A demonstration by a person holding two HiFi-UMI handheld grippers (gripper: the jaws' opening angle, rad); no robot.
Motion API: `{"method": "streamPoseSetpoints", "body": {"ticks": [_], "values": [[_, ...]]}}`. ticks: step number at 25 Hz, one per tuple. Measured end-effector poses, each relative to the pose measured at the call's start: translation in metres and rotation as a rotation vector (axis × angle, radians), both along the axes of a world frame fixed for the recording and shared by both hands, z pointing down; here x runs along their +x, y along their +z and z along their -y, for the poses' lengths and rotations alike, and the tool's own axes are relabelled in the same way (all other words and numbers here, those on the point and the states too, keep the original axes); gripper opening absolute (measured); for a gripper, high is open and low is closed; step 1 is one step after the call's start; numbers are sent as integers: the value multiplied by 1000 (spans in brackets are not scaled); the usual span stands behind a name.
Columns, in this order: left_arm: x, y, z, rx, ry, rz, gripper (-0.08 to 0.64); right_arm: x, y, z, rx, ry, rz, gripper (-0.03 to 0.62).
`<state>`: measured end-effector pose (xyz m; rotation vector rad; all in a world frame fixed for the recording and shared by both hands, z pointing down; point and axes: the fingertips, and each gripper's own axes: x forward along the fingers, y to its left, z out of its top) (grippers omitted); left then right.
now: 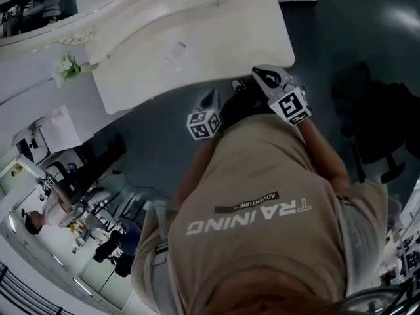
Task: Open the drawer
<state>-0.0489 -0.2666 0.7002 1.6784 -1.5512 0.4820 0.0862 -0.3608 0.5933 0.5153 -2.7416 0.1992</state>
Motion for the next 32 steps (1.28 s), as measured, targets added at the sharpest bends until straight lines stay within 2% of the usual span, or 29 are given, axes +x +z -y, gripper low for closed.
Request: {"method": "streamPoseSetpoints", "body": {"ticks": [4,9,11,15,22,32], "values": [[4,33,-3,-82,-7,-30,9,4,0,1,-6,4,-26,3],[5,62,9,-114,37,-61,17,0,-11,4,17,32,-28,3],[8,73,11,-130,43,-78,105,3,-11,1,20,26,-50,3],[12,99,22,-155,19,-120,117,9,-6,5,16,37,-95,3],[-1,134,33,-183,-28,-104,133,8,0,-13,-6,16,-138,3],[1,136,37,-177,39,-93,132,7,3,-26,-13,31,-153,3]]}}
